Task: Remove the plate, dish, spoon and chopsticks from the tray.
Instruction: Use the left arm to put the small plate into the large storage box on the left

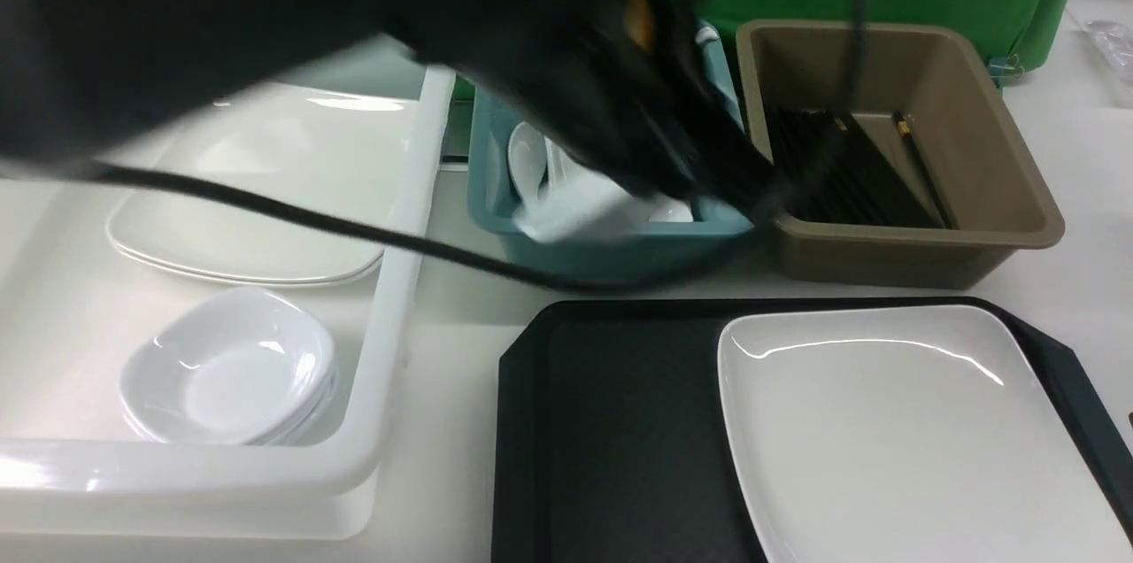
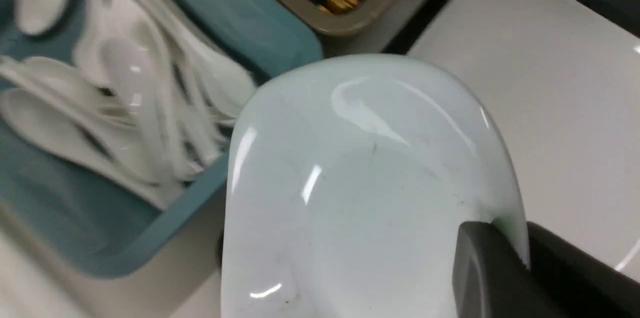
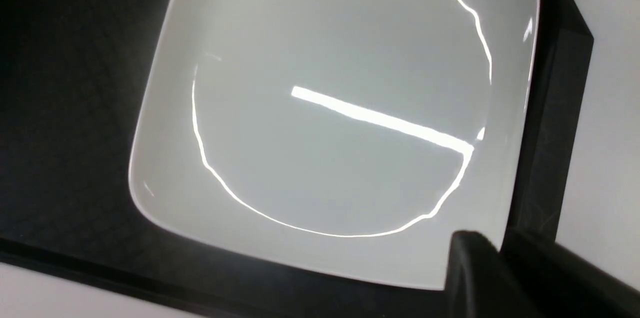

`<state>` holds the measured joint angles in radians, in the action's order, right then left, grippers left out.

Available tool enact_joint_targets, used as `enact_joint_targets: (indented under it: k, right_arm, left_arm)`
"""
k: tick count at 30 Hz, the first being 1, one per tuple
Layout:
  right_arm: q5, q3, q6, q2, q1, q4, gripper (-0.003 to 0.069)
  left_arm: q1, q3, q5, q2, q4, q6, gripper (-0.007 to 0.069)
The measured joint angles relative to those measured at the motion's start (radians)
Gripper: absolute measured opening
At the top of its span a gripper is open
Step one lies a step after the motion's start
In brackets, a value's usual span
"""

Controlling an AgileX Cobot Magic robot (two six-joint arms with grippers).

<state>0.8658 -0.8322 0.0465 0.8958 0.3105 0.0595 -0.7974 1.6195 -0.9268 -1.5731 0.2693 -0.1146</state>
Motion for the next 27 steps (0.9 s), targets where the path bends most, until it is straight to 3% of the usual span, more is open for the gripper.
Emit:
enact_joint_targets:
  k: [1, 5, 9, 18, 27]
  right_arm:
    - [0.0, 0.0, 0.0, 0.0, 0.0, 0.0, 0.0125]
    - [-0.004, 0.0, 0.0, 0.0, 0.0, 0.0, 0.0126]
    - [-0.005, 0.0, 0.0, 0.0, 0.0, -0.001, 0.0132]
    - [-0.006, 0.0, 0.0, 0.0, 0.0, -0.001, 0.0139]
    - [-0.007, 0.0, 0.0, 0.0, 0.0, -0.001, 0.0143]
  left_arm:
    - [0.051, 0.0, -0.05, 0.04, 0.065, -0.054, 0.0015]
    - [0.206, -0.027, -0.182, 0.101, 0.118, -0.097, 0.0015]
    - [0.319, -0.171, -0.166, 0.125, 0.106, -0.096, 0.0015]
    - [0.385, -0.457, 0.049, 0.112, 0.119, -0.152, 0.0017]
    - [0.445, -0.509, 0.066, 0.047, 0.129, -0.155, 0.0032]
